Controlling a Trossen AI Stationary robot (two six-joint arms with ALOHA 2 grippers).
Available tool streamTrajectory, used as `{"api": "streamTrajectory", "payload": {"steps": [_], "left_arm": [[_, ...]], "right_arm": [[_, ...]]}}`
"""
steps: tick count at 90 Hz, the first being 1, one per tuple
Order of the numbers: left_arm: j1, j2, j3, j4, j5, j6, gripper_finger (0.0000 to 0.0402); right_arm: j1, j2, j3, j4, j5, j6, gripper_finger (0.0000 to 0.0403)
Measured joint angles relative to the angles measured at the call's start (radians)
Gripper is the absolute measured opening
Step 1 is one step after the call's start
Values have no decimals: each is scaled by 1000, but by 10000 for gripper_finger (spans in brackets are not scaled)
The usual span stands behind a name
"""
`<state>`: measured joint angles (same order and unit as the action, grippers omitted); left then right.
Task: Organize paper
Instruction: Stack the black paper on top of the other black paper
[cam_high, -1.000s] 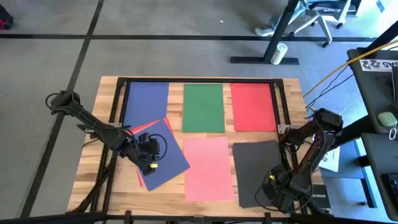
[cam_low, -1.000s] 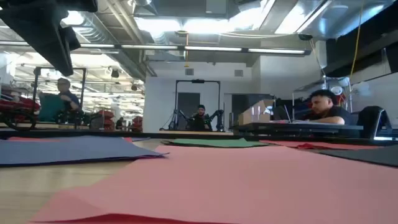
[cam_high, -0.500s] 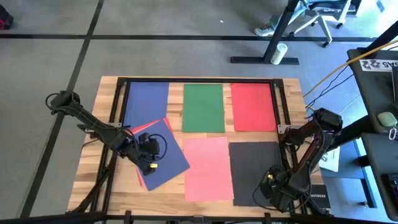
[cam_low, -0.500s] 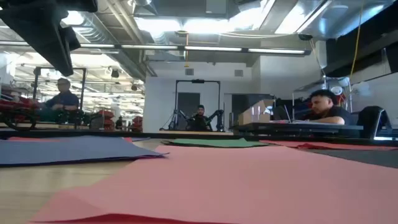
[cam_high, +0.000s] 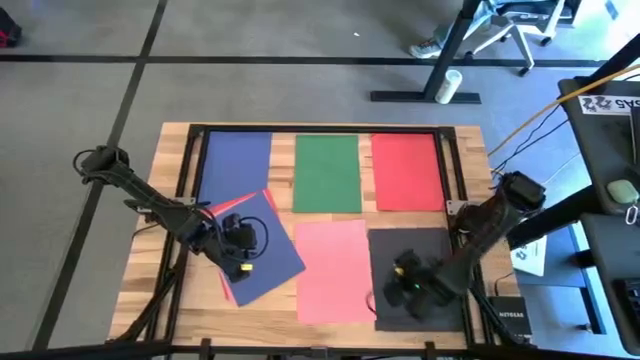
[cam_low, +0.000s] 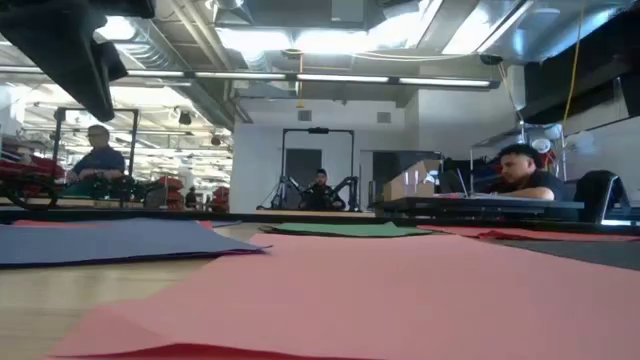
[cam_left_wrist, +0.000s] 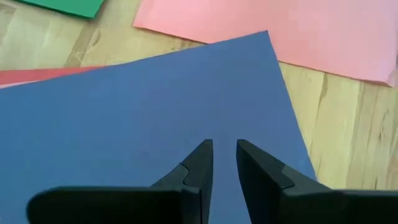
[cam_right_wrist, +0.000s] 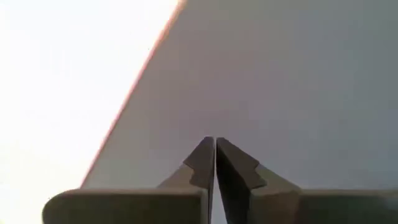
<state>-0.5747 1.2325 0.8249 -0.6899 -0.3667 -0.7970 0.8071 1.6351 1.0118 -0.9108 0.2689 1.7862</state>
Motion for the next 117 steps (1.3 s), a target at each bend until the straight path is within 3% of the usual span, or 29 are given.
{"api": "streamTrajectory", "payload": {"steps": [18,34,72,117], "left_arm": [[-2,0,0,0,0,-8,56],[0,0,0,-2,0,-12,56],[-3,1,0,0,-1,-33,56],[-6,1,0,0,-1,-35,56]], "right_arm": [[-124,7,-48,152,-3,-196,1],[-176,22,-87,253,-13,-274,0],[-186,39,-176,385,-83,-274,0],[-186,39,-176,354,-142,-293,0]]}}
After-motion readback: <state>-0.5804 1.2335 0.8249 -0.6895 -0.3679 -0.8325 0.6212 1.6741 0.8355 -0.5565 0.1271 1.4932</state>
